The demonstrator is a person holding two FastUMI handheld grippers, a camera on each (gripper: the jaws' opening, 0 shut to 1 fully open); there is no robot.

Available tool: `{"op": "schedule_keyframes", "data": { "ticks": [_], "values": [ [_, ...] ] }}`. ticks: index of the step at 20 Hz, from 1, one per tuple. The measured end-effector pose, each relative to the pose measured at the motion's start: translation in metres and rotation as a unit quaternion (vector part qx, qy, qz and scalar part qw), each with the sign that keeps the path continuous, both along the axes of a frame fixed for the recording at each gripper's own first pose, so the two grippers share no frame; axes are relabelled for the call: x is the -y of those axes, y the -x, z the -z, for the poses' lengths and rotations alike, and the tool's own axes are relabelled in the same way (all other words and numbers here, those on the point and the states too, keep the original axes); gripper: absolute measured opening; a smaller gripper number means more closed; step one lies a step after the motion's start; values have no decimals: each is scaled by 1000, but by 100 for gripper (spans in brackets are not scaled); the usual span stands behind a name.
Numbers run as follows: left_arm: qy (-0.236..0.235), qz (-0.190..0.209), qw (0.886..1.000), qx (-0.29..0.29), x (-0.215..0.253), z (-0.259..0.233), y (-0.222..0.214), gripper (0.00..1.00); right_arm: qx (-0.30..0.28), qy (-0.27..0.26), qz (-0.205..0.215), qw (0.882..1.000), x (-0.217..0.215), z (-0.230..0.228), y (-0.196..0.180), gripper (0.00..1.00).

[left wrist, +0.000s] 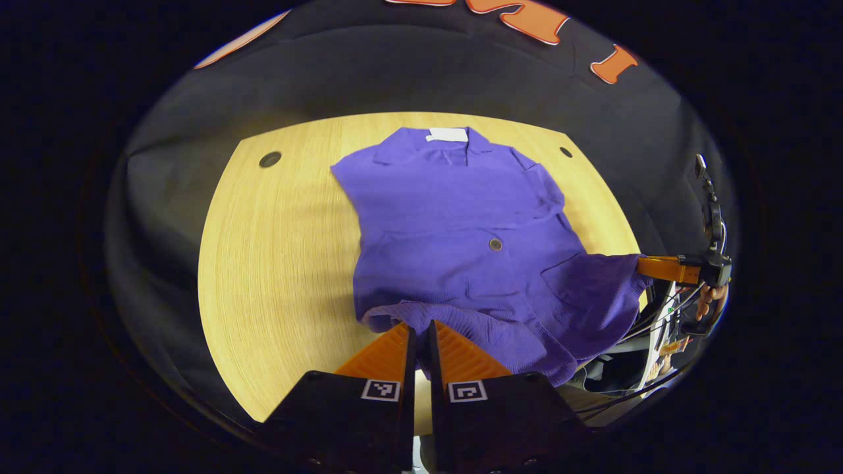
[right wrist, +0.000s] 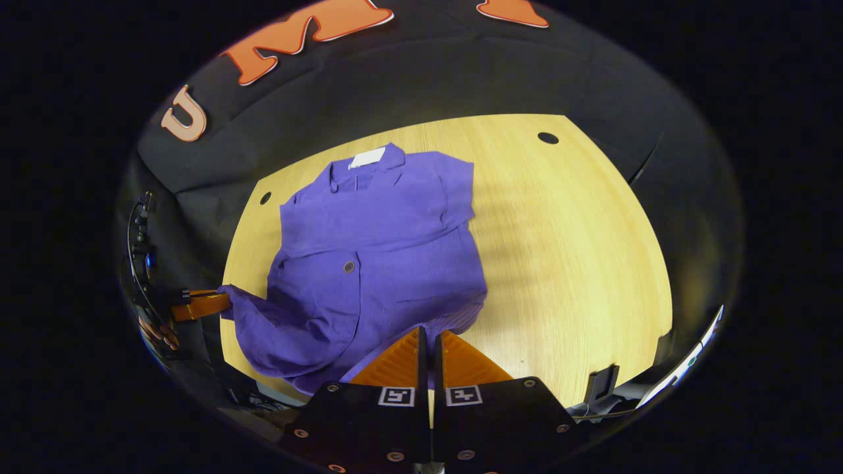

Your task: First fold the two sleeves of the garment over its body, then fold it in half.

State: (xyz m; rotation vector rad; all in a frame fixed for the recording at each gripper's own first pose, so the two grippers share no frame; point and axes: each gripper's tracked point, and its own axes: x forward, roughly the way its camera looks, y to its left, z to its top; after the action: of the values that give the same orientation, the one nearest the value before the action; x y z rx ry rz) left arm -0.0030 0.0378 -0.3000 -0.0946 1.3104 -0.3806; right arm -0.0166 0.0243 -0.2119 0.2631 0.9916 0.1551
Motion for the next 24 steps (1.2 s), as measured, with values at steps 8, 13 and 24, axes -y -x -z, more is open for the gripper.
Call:
{"op": "schedule_keyframes", "data": {
  "ticks": [8, 13, 24],
  "values": [
    [-4, 15, 1000, 27, -3, -17, -78, 12, 20, -5, 6, 1000, 1, -39, -57, 2],
    [-39, 36, 998, 33, -12, -6, -127, 12, 0, -12, -31, 999, 5, -29, -104, 2],
    [19, -110, 993, -37, 3, 35, -197, 12, -58, -94, -45, 993, 6, 14, -198, 3]
  ]
}}
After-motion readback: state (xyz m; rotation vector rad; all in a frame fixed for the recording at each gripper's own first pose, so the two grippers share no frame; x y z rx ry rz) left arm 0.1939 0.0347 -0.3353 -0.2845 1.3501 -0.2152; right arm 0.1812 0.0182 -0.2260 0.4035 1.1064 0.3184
